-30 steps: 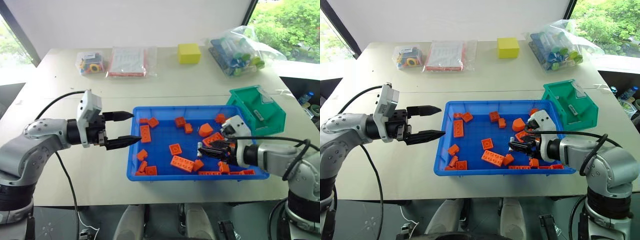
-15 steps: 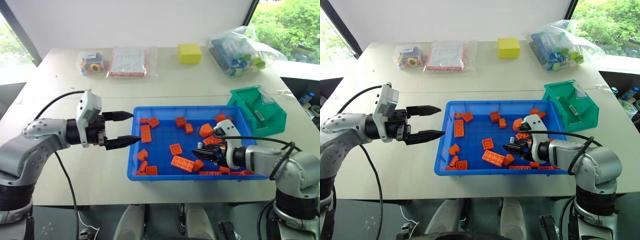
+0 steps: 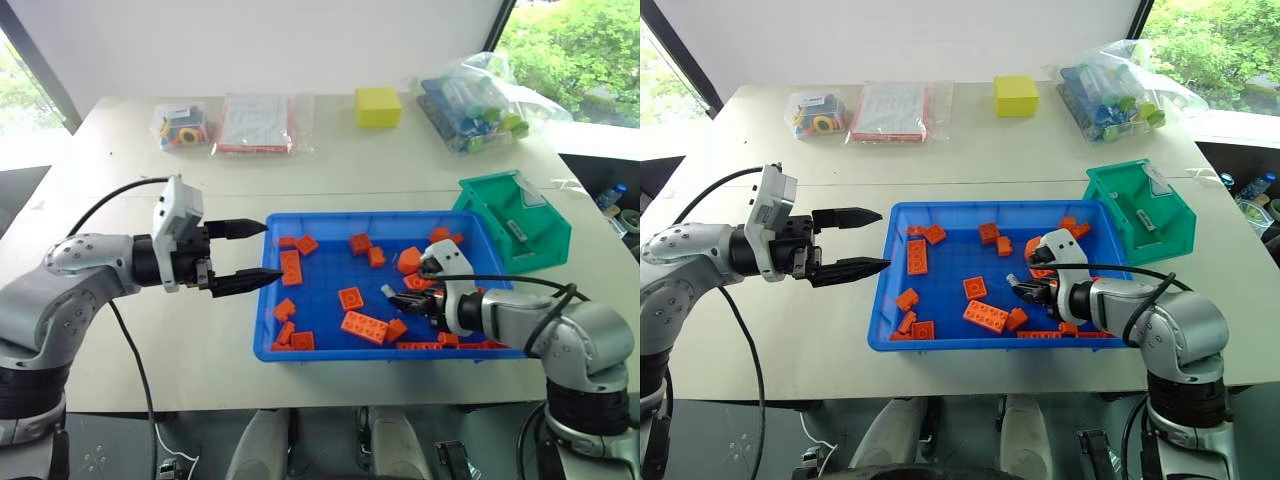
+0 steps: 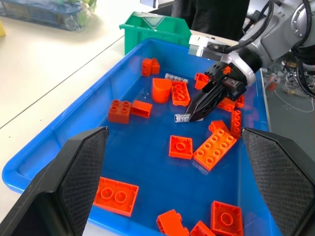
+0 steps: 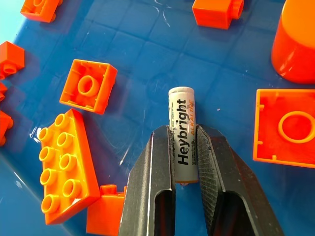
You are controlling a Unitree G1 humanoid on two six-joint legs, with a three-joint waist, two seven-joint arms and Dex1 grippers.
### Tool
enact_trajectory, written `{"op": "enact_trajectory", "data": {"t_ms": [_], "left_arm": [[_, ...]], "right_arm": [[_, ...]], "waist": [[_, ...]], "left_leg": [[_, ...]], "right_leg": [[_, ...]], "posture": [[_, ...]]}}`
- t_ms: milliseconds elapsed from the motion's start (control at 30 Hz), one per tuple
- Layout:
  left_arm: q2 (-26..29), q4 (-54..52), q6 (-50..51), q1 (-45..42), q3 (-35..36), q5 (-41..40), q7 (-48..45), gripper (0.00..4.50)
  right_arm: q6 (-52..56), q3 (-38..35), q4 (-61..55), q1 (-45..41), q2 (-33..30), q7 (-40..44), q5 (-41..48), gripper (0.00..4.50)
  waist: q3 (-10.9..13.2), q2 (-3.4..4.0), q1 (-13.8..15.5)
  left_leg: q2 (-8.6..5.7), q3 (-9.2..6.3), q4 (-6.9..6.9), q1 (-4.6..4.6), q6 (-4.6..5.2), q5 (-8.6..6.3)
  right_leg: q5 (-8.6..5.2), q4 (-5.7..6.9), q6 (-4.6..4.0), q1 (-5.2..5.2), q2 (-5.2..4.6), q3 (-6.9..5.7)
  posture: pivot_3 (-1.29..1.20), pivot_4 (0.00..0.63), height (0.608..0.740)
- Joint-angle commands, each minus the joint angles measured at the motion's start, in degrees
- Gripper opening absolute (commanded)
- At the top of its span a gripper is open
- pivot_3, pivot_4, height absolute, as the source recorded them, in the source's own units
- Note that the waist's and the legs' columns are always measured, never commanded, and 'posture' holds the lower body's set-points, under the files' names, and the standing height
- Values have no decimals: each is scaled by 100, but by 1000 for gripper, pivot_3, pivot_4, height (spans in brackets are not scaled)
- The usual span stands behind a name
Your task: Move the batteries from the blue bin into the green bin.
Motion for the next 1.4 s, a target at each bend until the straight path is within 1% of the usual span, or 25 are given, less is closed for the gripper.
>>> {"op": "enact_trajectory", "data": {"t_ms": [33,133,200,267,333,433,533,600,667,700,733,767,800,833,933,1100,1233,1400], "left_arm": [[5,-15,-95,-127,33,29,-54,4500],[-37,-7,-112,-143,-29,37,-74,4500],[-44,33,-142,-153,-56,58,-113,4500],[-54,78,-191,-165,-91,112,-159,4500],[-75,109,-217,-170,-113,145,-197,4500],[-121,118,-224,-181,-142,153,-227,4500],[-167,141,-240,-209,-176,181,-251,4500],[-188,157,-246,-238,-197,195,-256,4500],[-218,134,-234,-263,-214,195,-236,4500],[-224,123,-229,-267,-215,191,-231,4500],[-229,111,-222,-267,-212,186,-228,4500],[-228,99,-216,-263,-203,181,-230,4500],[-228,90,-212,-260,-197,177,-230,4500],[-227,93,-216,-258,-194,180,-236,4500],[-205,101,-219,-248,-162,177,-248,4500],[-204,60,-216,-205,-120,162,-215,4500],[-219,-1,-193,-179,-116,140,-172,4500],[-175,26,-178,-200,-85,129,-191,4500]], "right_arm": [[222,-393,-282,-212,-75,81,195,98],[411,-922,-248,-646,-332,234,362,98],[472,-1373,79,-1153,-642,280,382,98],[407,-1653,553,-1619,-1108,309,242,98],[146,-1683,974,-1844,-1557,325,64,98],[-811,-1395,1609,-1728,-2326,521,-382,98],[-1623,-1275,2017,-1484,-2561,682,-675,98],[-1896,-1215,2200,-1337,-2575,717,-800,98],[-2300,-1070,2337,-1120,-2574,714,-1029,1126],[-2541,-986,2413,-1035,-2579,694,-1172,1496],[-2720,-938,2469,-988,-2582,700,-1259,2125],[-2853,-920,2502,-975,-2592,732,-1300,2494],[-2949,-909,2527,-967,-2599,762,-1324,3077],[-2994,-905,2537,-978,-2609,792,-1330,3536],[-3051,-922,2309,-1032,-2701,1063,-1194,3536],[-2407,-849,1301,-818,-2705,1405,-628,3536],[-1843,-621,759,-453,-2466,1163,-489,3536],[-1982,-351,739,-28,-2315,905,-770,3536]], "waist": [[0,0,4],[2,3,3],[5,6,3],[5,6,3],[5,3,17],[5,0,15],[5,-1,-8],[5,-1,-24],[6,-1,-24],[6,0,-18],[6,1,-16],[7,1,-14],[7,2,-12],[7,2,-11],[8,2,-5],[8,2,-7],[7,-3,14],[8,-4,12]], "left_leg": [[0,0,0,0,0,0],[0,2,0,-1,0,0],[-1,4,1,-2,0,0],[-1,6,1,-2,0,0],[0,7,-1,-3,0,0],[-1,4,-7,-7,3,-2],[-2,15,-6,-11,5,-3],[-1,24,-4,-9,6,-3],[2,24,-3,-5,6,-3],[2,24,-3,-3,6,-3],[2,24,-3,-2,6,-3],[2,24,-3,-3,6,-2],[2,25,-2,-3,6,-3],[2,26,-2,-3,6,-3],[2,26,-2,-3,6,-3],[3,21,-2,-3,6,-3],[2,17,-1,-4,6,-3],[-1,16,3,-8,6,-3]], "right_leg": [[0,0,0,0,0,0],[0,0,0,-1,-1,0],[0,-1,0,-1,-1,1],[0,-2,0,-3,-1,1],[0,-2,-1,-5,-1,0],[-1,-8,0,-2,-3,-6],[0,-17,0,-2,-6,-1],[2,-15,2,-3,-6,6],[2,-10,1,-3,-4,7],[2,-6,1,-3,-4,7],[2,-6,1,-4,-4,7],[2,-6,1,-4,-4,7],[2,-6,1,-4,-4,8],[2,-6,1,-4,-4,10],[2,-6,1,-5,-3,11],[2,-5,2,-5,-2,11],[1,-8,1,-2,-3,11],[1,-11,-1,-2,-6,11]], "posture": [[0,150,692],[0,150,692],[0,150,692],[0,150,692],[0,150,692],[0,150,692],[0,150,692],[0,150,692],[0,150,692],[0,150,692],[0,150,692],[0,150,692],[0,150,692],[0,150,692],[0,150,692],[0,150,692],[0,150,692],[0,150,692]]}}
